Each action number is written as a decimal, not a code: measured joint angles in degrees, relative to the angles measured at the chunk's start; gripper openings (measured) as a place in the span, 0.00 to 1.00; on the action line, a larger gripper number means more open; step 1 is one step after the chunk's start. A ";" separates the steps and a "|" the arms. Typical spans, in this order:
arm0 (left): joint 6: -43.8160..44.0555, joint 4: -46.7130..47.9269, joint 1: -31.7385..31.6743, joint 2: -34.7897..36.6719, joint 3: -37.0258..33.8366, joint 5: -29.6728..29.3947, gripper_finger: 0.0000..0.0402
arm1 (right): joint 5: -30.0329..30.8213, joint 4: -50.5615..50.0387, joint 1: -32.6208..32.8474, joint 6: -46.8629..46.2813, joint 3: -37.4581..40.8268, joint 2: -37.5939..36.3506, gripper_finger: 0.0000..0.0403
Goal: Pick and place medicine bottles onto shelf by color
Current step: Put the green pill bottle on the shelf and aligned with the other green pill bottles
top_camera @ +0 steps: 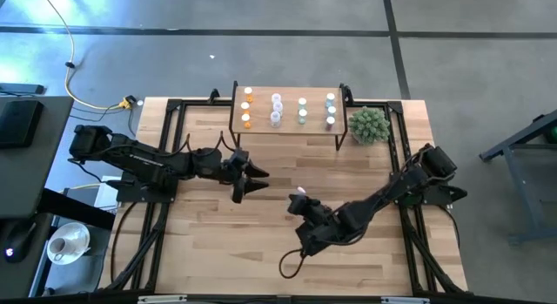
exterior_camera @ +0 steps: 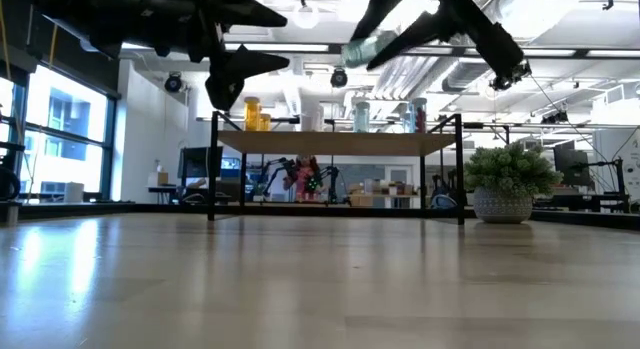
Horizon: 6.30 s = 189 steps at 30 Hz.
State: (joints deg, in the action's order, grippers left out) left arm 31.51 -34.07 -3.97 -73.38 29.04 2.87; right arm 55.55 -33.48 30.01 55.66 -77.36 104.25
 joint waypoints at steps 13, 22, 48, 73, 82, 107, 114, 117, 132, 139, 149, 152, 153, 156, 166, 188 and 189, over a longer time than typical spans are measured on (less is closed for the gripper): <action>2.53 -0.99 1.06 -1.08 0.08 0.55 0.53 | 14.72 5.18 0.25 22.83 0.00 0.00 0.22; 0.31 -5.76 1.51 -5.95 2.91 2.02 0.53 | 14.56 5.16 0.25 23.27 0.02 0.00 0.22; -3.06 -5.61 3.02 -19.93 15.69 4.58 0.53 | 14.57 5.51 2.79 25.38 0.04 0.00 0.22; -3.17 -5.26 3.29 -19.93 15.66 4.63 0.24 | 13.62 5.42 2.59 24.29 0.07 0.02 0.22; -3.17 -4.74 3.30 -19.93 15.56 4.76 0.23 | 11.21 5.45 2.24 23.69 0.07 0.02 0.23; -4.77 -5.29 0.45 -19.87 15.62 1.58 0.22 | 13.89 5.84 1.86 11.31 0.07 0.02 0.45; -4.79 -5.24 -1.72 -19.87 15.64 0.22 0.22 | 14.57 6.28 2.03 8.65 0.07 0.07 0.45; -4.95 -5.22 -2.20 -19.87 15.64 0.60 0.22 | 15.42 6.10 1.93 7.95 0.07 0.07 0.45; -11.27 -4.96 -2.41 -19.87 15.64 -1.03 0.22 | 28.84 7.53 -0.34 -5.27 0.07 0.07 0.45; -12.70 -4.55 -2.46 -19.87 15.67 -1.37 0.22 | 34.23 7.42 -3.36 -5.58 -2.44 -0.83 0.45; -12.70 -4.76 -1.95 -19.87 15.67 -0.76 0.22 | 28.16 -3.76 -4.38 -25.82 -4.37 -14.38 0.45; -12.70 -4.87 -1.92 -19.87 15.67 -0.60 0.22 | 19.14 -9.84 -4.53 -38.10 -4.39 -19.81 0.45; -12.83 -5.00 -1.97 -19.87 15.67 -0.64 0.22 | 15.69 -11.09 -4.76 -41.87 -4.39 -21.56 0.45; -13.81 -5.20 -2.03 -19.87 15.67 -0.78 0.22 | 6.11 -14.64 -5.90 -51.17 -4.39 -25.71 0.45; -16.51 -5.70 -1.63 -19.87 15.67 -0.76 0.22 | -21.14 -16.29 -10.46 -61.86 -4.35 -29.27 0.45; -27.26 -7.86 3.22 -19.89 16.04 -0.98 0.22 | -51.76 -5.84 -17.65 -55.65 -4.31 -23.05 0.45; -27.26 -8.46 3.43 -19.89 16.04 -0.98 0.22 | -51.69 -5.85 -17.65 -55.65 -4.27 -22.75 0.45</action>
State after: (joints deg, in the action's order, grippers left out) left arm 4.25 -42.53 -0.54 -93.27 45.08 1.89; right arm 3.85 -39.33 12.36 0.01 -81.63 81.50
